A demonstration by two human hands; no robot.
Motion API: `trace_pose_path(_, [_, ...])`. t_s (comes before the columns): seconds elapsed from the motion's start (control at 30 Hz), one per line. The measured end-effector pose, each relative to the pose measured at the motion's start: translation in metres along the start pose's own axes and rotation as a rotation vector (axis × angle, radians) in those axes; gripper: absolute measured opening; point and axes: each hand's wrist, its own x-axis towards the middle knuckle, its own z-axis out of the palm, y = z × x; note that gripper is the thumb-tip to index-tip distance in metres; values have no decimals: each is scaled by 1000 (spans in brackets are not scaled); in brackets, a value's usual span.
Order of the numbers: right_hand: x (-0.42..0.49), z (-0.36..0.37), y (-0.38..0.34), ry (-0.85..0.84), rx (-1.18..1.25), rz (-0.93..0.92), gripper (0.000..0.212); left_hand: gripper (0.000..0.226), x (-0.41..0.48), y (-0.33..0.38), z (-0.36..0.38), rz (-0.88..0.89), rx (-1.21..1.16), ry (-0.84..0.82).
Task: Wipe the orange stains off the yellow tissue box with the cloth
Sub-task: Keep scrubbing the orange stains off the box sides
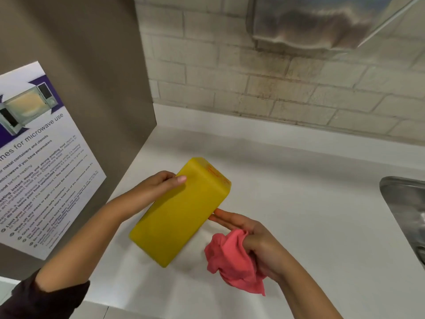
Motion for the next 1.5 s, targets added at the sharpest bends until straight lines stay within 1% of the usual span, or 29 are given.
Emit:
trace_pose_path(0.1, [-5,7,-6,5,-301,-16,78,27,-5,6,6,30,-101,111])
trace_pose_path(0.13, [-6,9,-6,0,-374,-17,78,33,-7,6,9,47,-124,157])
trace_pose_path(0.2, [-5,14,-5,-31,-471,-23,76,53,-7,3,16,88,-151,251])
trace_pose_path(0.27, [-4,19,-4,-36,-520,1,72,61,-7,-5,22,117,-164,327])
trace_pose_path(0.37, [-8,21,-10,-51,-543,29,61,54,-5,-17,25,155,-128,369])
trace_pose_path(0.47, [-16,9,-27,-15,-565,-27,40,47,-4,-24,25,192,-127,378])
trace_pose_path(0.5, [-19,3,-34,13,-569,-44,35,47,-4,-26,25,202,-127,379])
trace_pose_path(0.57, [-29,-8,-49,95,-617,-74,31,49,-4,-30,25,212,-129,380])
trace_pose_path(0.67, [-44,-21,-71,269,-727,-203,38,51,-3,-38,25,225,-135,379])
trace_pose_path(0.73, [-50,-28,-85,412,-828,-329,40,47,-2,-43,25,244,-157,378])
trace_pose_path(0.8, [-52,-34,-97,527,-892,-406,41,40,-2,-46,25,259,-173,383])
trace_pose_path(0.9, [-50,-40,-115,648,-896,-467,42,36,1,-49,23,266,-185,379])
trace_pose_path(0.97, [-50,-42,-126,679,-886,-504,41,36,2,-49,21,264,-179,376])
trace_pose_path(1.1, [-58,-41,-145,626,-845,-594,40,36,2,-49,20,272,-175,373])
trace_pose_path(1.2, [-61,-42,-158,567,-678,-638,36,38,2,-50,18,277,-175,372])
trace_pose_path(1.27, [-60,-46,-162,475,-533,-619,30,37,3,-51,17,275,-180,372])
trace_pose_path(1.33, [-53,-55,-159,458,-444,-557,28,35,4,-52,16,274,-181,376])
trace_pose_path(1.4, [-41,-66,-146,566,-514,-465,27,34,5,-52,15,275,-181,380])
trace_pose_path(1.47, [-25,-79,-127,697,-679,-335,24,33,5,-52,14,272,-183,381])
trace_pose_path(1.5, [-19,-85,-117,729,-733,-270,23,32,5,-53,14,272,-185,381])
